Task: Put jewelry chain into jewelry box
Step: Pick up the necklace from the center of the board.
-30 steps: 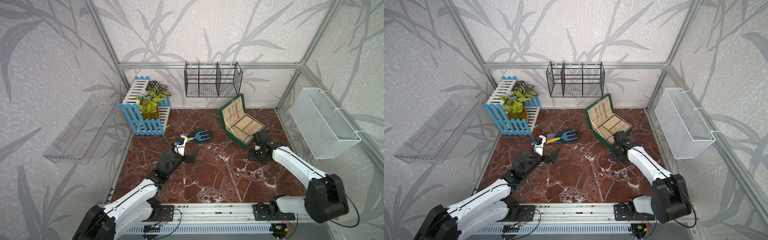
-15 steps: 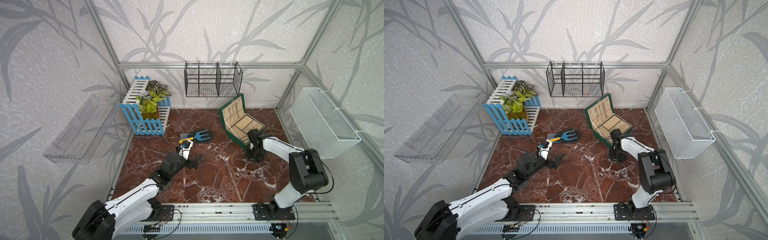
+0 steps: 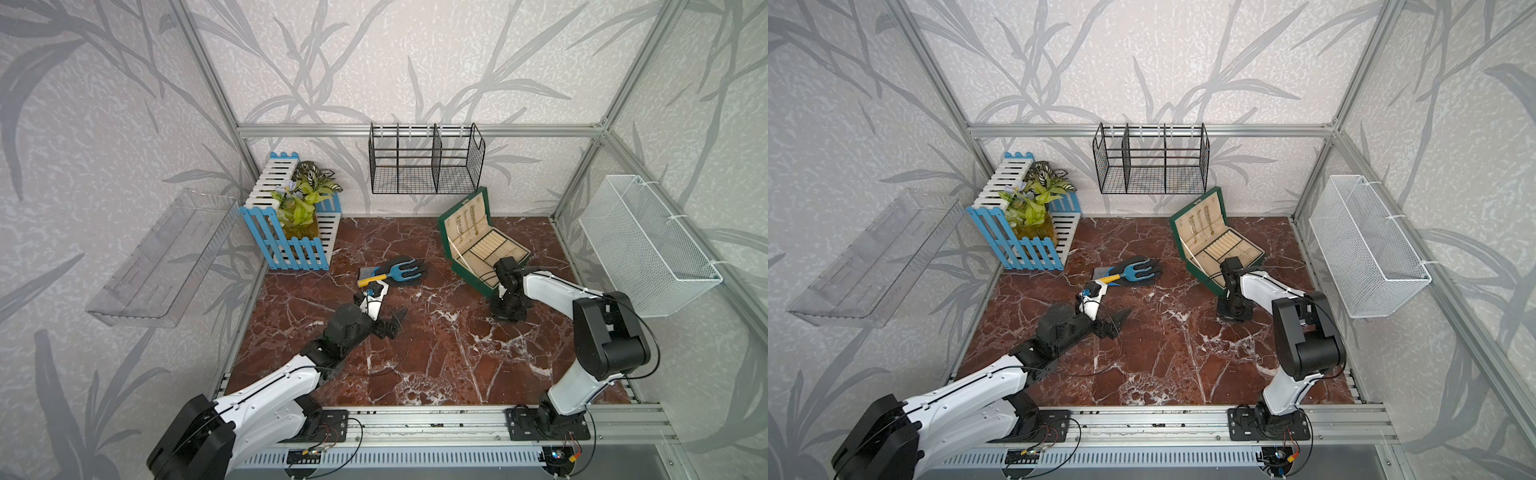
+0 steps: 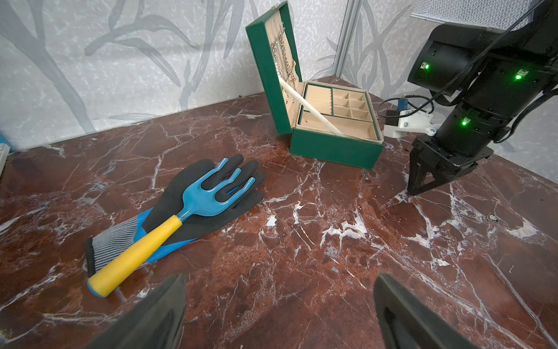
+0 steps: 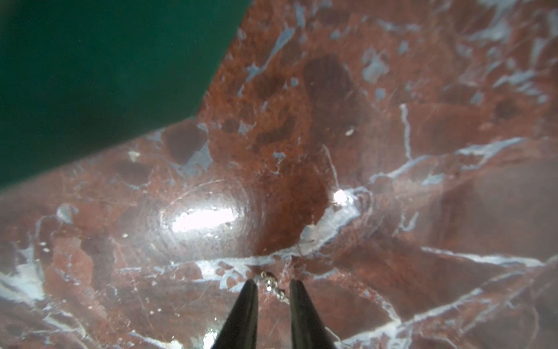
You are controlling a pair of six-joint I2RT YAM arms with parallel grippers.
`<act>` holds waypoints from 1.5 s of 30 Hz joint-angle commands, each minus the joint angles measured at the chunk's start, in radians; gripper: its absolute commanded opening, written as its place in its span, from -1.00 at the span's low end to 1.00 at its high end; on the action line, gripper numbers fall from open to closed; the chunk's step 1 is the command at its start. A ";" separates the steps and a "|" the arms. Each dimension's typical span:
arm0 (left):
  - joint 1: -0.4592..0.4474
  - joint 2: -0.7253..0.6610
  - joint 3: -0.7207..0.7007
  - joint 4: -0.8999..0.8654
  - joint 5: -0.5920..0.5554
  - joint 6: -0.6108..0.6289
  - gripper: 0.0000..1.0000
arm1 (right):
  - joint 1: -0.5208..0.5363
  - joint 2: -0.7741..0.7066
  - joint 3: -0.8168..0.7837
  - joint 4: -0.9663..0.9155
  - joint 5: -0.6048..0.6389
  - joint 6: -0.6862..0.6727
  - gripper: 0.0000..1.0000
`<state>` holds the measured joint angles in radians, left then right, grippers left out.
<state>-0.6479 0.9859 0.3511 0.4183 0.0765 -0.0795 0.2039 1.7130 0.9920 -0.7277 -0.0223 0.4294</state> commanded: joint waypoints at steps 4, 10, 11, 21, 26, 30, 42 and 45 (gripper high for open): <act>-0.010 0.002 0.023 -0.009 -0.012 0.006 0.99 | 0.010 0.052 0.004 -0.016 -0.009 -0.010 -0.60; -0.012 -0.011 0.019 -0.017 -0.022 0.000 0.99 | 0.036 0.060 0.005 -0.019 -0.013 -0.007 -0.93; -0.012 -0.013 0.017 -0.018 -0.023 -0.001 0.99 | 0.042 0.058 0.005 -0.022 -0.015 -0.006 -1.00; -0.020 -0.010 -0.014 -0.002 0.033 -0.029 0.99 | 0.192 -0.080 -0.022 0.018 -0.110 0.003 -1.00; -0.046 0.044 -0.036 0.102 0.110 -0.045 0.99 | 0.230 -0.143 -0.042 0.068 -0.181 0.010 -1.00; -0.095 0.152 -0.020 0.211 0.152 -0.056 0.98 | 0.235 -0.182 -0.053 0.093 -0.211 0.005 -1.00; -0.262 0.640 0.109 0.655 0.193 -0.102 0.54 | 0.236 -0.318 -0.113 0.189 -0.294 0.049 -1.00; -0.270 0.750 0.164 0.727 0.200 -0.125 0.49 | 0.236 -0.344 -0.121 0.202 -0.300 0.068 -1.00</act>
<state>-0.9096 1.6672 0.4641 0.9939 0.2550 -0.1761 0.4366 1.4033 0.8810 -0.5606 -0.2993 0.4652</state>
